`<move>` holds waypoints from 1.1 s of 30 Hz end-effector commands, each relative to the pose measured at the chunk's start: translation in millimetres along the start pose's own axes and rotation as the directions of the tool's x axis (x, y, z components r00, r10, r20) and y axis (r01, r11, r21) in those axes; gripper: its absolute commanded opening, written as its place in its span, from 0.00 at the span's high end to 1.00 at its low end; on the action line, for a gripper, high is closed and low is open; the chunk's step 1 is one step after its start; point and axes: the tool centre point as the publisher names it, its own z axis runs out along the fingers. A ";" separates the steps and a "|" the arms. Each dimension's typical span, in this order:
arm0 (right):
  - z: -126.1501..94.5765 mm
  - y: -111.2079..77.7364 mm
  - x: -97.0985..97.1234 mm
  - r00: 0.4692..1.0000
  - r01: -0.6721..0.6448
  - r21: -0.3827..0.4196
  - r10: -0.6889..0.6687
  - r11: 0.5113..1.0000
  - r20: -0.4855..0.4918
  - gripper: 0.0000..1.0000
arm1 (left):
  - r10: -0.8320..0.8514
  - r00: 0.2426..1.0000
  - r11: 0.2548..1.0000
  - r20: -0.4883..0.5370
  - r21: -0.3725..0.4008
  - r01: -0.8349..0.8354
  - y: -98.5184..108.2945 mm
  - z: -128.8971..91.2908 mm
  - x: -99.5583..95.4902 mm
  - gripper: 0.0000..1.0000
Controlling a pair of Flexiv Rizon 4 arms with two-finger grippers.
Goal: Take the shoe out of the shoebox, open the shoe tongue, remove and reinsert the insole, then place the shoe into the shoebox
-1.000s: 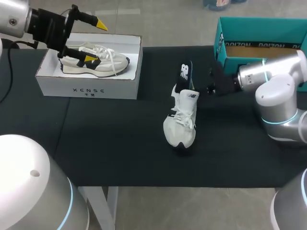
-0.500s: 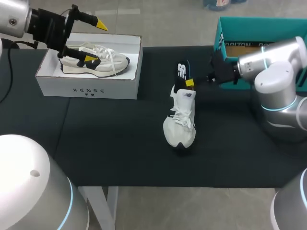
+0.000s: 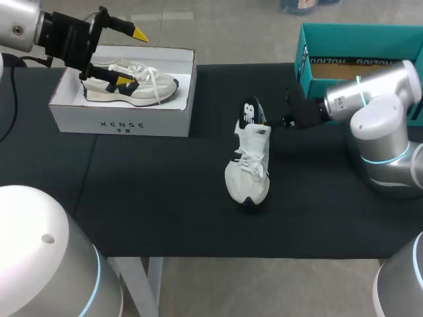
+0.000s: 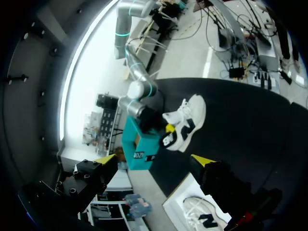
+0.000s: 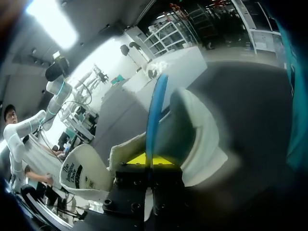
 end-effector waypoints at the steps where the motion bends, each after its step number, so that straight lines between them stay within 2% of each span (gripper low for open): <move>1: 3.0 -6.6 2.9 1.000 -0.002 -0.002 0.002 1.000 0.001 1.00 | 0.000 1.000 1.000 -0.003 -0.001 0.000 -0.5 -0.4 0.0 0.00; 3: 1.1 -1.8 1.9 1.000 0.001 -0.009 -0.001 1.000 0.002 1.00 | 0.000 1.000 1.000 -0.003 -0.001 0.000 -0.5 -0.4 0.0 0.00; 5: -1.4 5.6 -1.1 1.000 0.009 -0.012 -0.009 1.000 0.008 0.73 | 0.000 1.000 1.000 -0.003 -0.001 0.000 -0.5 -0.4 0.0 0.00; 6: -2.8 9.9 -3.0 1.000 0.017 -0.014 -0.017 1.000 0.013 0.67 | 0.000 1.000 1.000 -0.003 -0.001 0.000 -0.5 -0.4 0.0 0.00; 15: -11.0 41.0 -18.3 0.998 0.052 -0.021 -0.051 0.998 0.031 0.72 | 0.000 1.000 1.000 -0.003 -0.001 0.000 -0.5 -0.4 0.0 0.00; 19: -12.3 44.9 -19.4 0.998 0.055 -0.025 -0.054 0.998 0.037 0.87 | 0.000 1.000 1.000 -0.003 -0.001 0.000 -0.5 -0.4 0.0 0.00; 22: -11.3 42.5 -19.5 0.998 0.045 -0.028 -0.044 0.999 0.038 1.00 | 0.000 1.000 1.000 -0.003 -0.001 0.000 -0.5 -0.4 0.0 0.00; 33: 0.7 11.4 -0.5 1.000 0.008 -0.009 -0.008 1.000 0.003 1.00 | 0.000 1.000 1.000 -0.003 -0.001 0.000 -0.5 -0.4 0.0 0.00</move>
